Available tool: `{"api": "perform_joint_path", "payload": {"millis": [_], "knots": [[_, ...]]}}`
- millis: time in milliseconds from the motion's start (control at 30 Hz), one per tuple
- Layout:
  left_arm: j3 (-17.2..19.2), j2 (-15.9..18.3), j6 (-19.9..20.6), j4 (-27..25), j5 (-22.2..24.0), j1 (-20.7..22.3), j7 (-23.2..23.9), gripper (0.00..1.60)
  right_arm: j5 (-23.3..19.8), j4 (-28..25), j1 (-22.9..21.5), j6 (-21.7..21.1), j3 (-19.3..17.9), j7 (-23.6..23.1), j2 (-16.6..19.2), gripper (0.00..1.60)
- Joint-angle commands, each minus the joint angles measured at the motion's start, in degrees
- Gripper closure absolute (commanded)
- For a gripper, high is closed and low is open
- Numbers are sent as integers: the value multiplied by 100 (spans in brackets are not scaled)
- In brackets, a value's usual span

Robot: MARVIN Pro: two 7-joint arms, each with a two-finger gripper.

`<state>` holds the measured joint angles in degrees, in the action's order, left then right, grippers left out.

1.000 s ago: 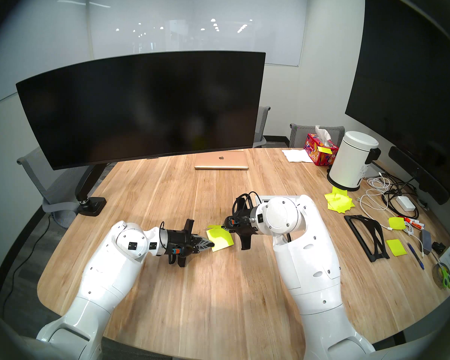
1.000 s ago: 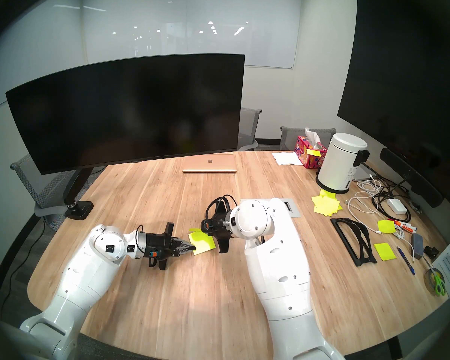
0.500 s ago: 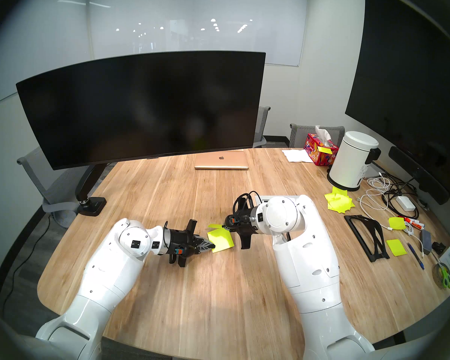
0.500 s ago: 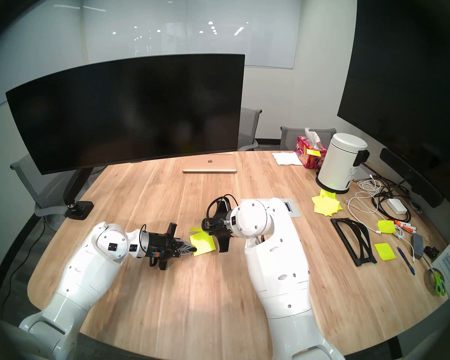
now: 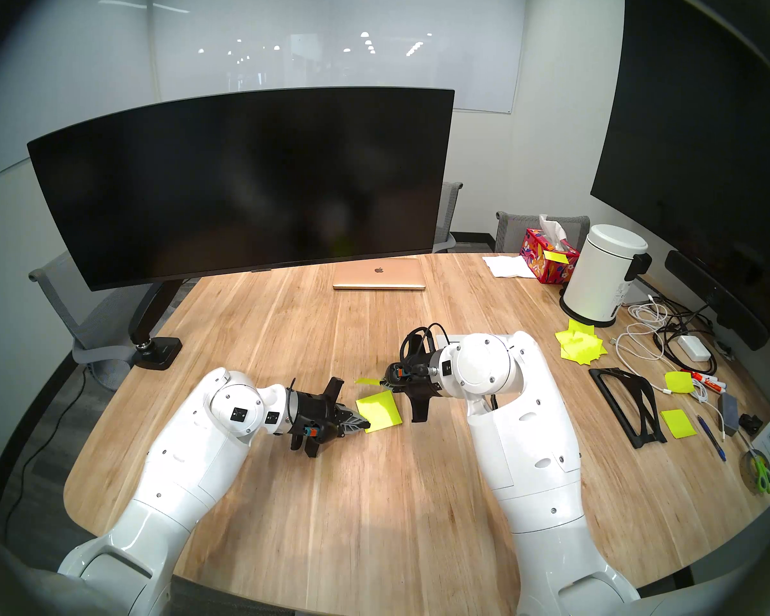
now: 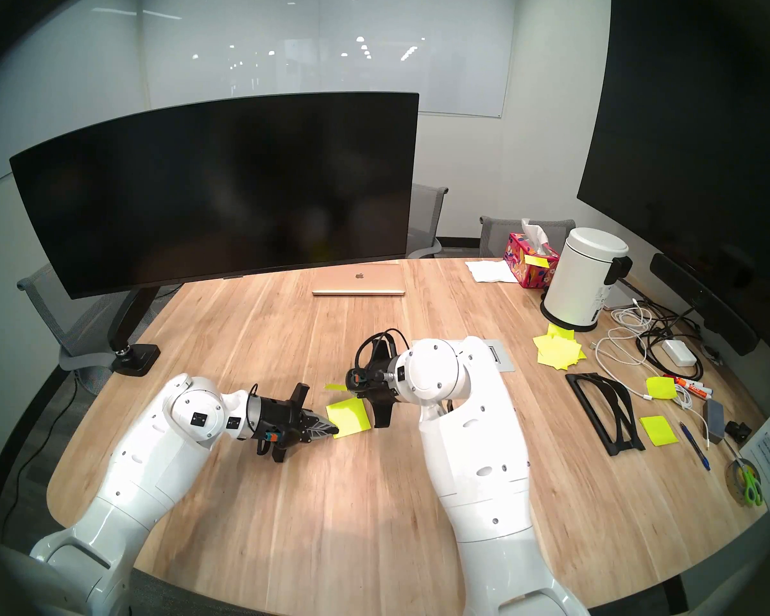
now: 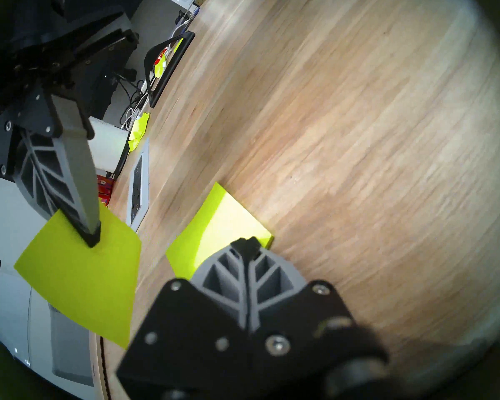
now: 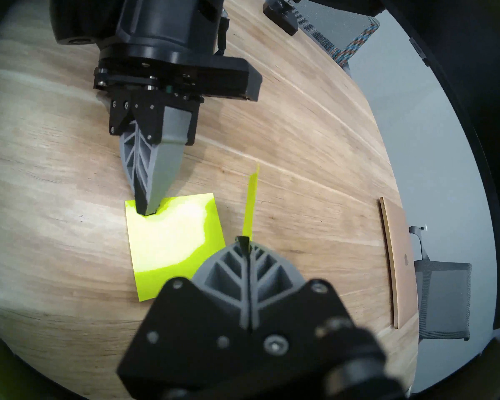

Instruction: Peel one sticky note off the pad and stick it onto the monitor, then press it flat

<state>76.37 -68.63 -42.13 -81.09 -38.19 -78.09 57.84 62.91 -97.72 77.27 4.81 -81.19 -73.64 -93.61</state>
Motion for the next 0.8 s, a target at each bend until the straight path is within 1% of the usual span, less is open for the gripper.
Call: {"api": "perform_joint_path", "payload": {"millis": [0,67,100,233,400,433,500,567,600,700,767], "knots": [[-305,80,131,563,-613,-406,78,160,-100,-237,-71,9,-103,42,-33,160],[-328,55,134,627,-598,-367,57,160,-123,-322,-99,11,-154,50,-33,160],[-329,65,158,551,-602,-394,56,160,-129,-364,-115,12,-171,49,-32,160],[-348,64,179,559,-577,-380,29,160,-176,-558,-146,17,-240,35,-42,160],[-233,77,275,588,-554,-355,-125,160,-244,-805,-72,27,-287,-18,-51,160],[-211,110,263,530,-578,-367,-157,160,-254,-839,-52,29,-291,-28,-50,160],[-56,113,361,557,-493,-359,-275,160,-278,-919,-5,35,-296,-67,-48,160],[100,159,329,544,-465,-338,-454,160,-300,-987,44,40,-298,-100,-44,160],[273,143,439,557,-328,-359,-573,160,-307,-1015,65,44,-300,-115,-40,160],[619,167,512,574,-81,-380,-870,160,-316,-1064,115,52,-310,-163,-36,160],[843,227,591,413,77,-469,-990,160,-309,-1072,134,56,-301,-183,-41,160]]}}
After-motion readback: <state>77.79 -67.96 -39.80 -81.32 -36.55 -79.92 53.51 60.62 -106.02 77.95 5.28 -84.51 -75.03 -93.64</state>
